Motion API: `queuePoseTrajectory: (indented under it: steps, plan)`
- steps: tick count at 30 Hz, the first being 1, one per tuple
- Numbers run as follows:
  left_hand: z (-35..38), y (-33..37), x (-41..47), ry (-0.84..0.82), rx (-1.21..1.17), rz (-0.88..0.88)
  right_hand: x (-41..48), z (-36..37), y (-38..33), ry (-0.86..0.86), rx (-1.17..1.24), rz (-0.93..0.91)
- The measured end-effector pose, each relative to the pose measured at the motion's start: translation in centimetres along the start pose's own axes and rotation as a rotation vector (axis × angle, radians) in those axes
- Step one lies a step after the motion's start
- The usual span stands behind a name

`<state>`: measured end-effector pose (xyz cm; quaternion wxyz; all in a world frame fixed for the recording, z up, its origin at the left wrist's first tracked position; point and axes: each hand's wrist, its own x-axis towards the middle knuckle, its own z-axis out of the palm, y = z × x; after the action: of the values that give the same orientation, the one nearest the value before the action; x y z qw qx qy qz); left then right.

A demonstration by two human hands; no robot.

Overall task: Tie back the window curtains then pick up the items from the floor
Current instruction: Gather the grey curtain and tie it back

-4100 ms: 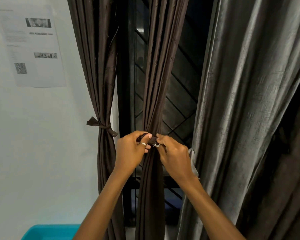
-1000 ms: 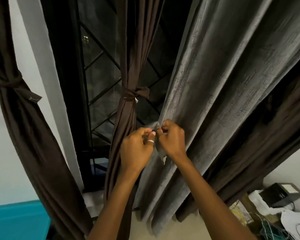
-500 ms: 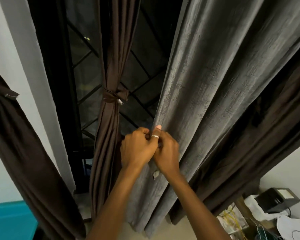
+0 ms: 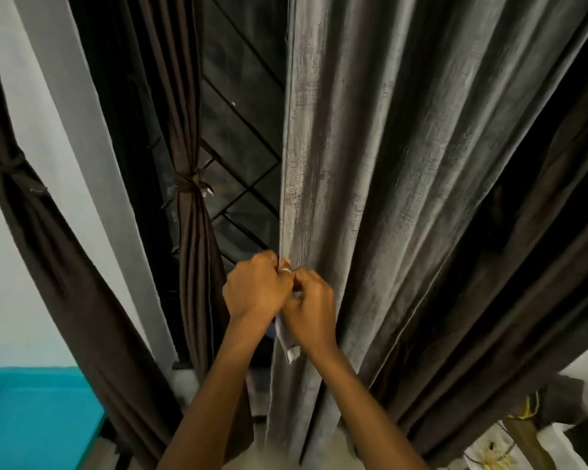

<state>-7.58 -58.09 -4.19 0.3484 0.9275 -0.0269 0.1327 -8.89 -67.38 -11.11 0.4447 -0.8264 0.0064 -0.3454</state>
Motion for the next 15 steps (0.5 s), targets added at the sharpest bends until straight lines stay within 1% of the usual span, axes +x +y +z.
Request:
queuePoseTrajectory:
  steps: [8, 15]
  plan:
    - [-0.7, 0.5, -3.2, 0.094, 0.022, -0.052, -2.0, -1.4, -0.3, -0.071, 0.03, -0.05]
    - [-1.2, 1.0, -4.0, 0.079, 0.016, -0.037, -2.5, -2.8, -1.1, -0.124, 0.011, -0.062]
